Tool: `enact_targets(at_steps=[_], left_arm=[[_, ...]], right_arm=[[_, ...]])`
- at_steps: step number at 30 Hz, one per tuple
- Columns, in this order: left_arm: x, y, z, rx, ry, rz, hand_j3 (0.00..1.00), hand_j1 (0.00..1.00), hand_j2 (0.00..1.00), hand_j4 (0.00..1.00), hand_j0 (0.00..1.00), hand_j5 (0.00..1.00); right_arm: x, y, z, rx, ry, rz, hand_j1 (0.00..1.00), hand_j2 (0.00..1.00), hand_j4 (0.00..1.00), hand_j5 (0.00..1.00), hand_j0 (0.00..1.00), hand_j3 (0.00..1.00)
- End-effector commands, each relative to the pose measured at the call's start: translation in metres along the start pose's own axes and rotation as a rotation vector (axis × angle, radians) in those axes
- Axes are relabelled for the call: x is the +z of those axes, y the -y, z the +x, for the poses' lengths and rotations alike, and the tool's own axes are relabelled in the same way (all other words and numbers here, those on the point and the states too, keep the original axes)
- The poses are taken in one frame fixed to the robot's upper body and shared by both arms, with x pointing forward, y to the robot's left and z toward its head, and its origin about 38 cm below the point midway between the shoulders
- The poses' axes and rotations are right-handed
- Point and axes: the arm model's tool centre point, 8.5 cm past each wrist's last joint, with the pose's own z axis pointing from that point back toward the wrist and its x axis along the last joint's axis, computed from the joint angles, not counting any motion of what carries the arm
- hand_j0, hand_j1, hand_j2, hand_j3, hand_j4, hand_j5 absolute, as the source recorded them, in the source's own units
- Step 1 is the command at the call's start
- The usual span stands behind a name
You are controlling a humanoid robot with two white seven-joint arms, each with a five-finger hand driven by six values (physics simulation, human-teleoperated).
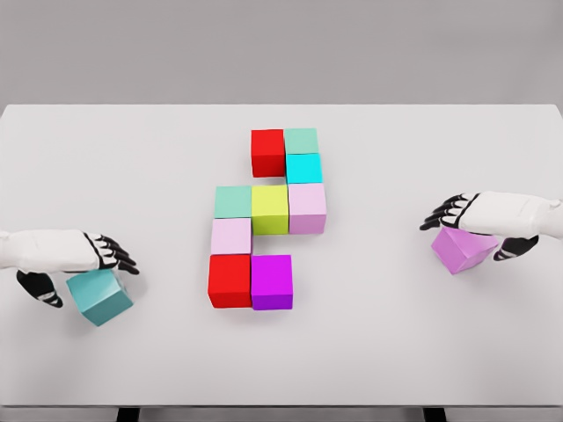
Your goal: Assemble the squares on the desktop into the number 2
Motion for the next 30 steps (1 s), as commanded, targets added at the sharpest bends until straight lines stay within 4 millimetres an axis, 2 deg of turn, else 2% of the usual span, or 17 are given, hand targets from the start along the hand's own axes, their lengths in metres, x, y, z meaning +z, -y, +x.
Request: enact_targets(at_steps=[1,6,12,13,15,21,25,26,30], left_arm=[[0.0,-0.002,0.004,-0.009,0.011,0.001,1.0,1.0,1.0,1.0,1.0,1.0],[0.002,-0.008,0.004,-0.014,0.008,0.02,1.0,1.0,1.0,1.0,1.0,1.0],[-0.002,-0.004,0.01,-0.017,0.028,0.008,1.0,1.0,1.0,1.0,1.0,1.0],[-0.002,-0.004,0.011,-0.017,0.031,0.007,1.0,1.0,1.0,1.0,1.0,1.0],[-0.003,-0.003,0.011,-0.016,0.032,0.004,1.0,1.0,1.0,1.0,1.0,1.0],[-0.003,-0.001,0.01,-0.017,0.027,-0.001,1.0,1.0,1.0,1.0,1.0,1.0],[-0.006,0.003,0.01,-0.016,0.029,-0.014,0.93,0.93,0.93,0.93,0.93,0.93],[-0.007,0.004,0.009,-0.017,0.025,-0.019,0.88,0.88,0.88,0.88,0.88,0.88],[-0.008,0.007,0.009,-0.014,0.029,-0.029,0.69,0.69,0.69,0.69,0.69,0.69]], right_arm=[[-0.002,-0.003,-0.002,-0.017,-0.001,-0.002,1.0,1.0,1.0,1.0,1.0,1.0],[-0.003,-0.003,-0.001,-0.016,0.0,-0.003,1.0,1.0,1.0,1.0,1.0,1.0],[-0.005,-0.003,-0.001,-0.01,0.001,0.001,1.0,1.0,1.0,1.0,1.0,1.0],[-0.005,-0.003,-0.001,-0.01,0.001,0.001,0.98,0.98,0.98,0.98,0.98,0.98],[-0.005,-0.002,-0.001,-0.009,0.0,0.0,0.82,0.82,0.82,0.82,0.82,0.82],[-0.005,-0.002,0.0,-0.01,0.002,-0.002,0.7,0.7,0.7,0.7,0.7,0.7],[-0.005,-0.002,0.0,-0.01,0.002,-0.002,0.62,0.62,0.62,0.62,0.62,0.62],[-0.005,-0.001,0.0,-0.01,0.002,-0.004,0.57,0.57,0.57,0.57,0.57,0.57],[-0.005,-0.001,0.0,-0.01,0.004,-0.007,0.56,0.56,0.56,0.56,0.56,0.56]])
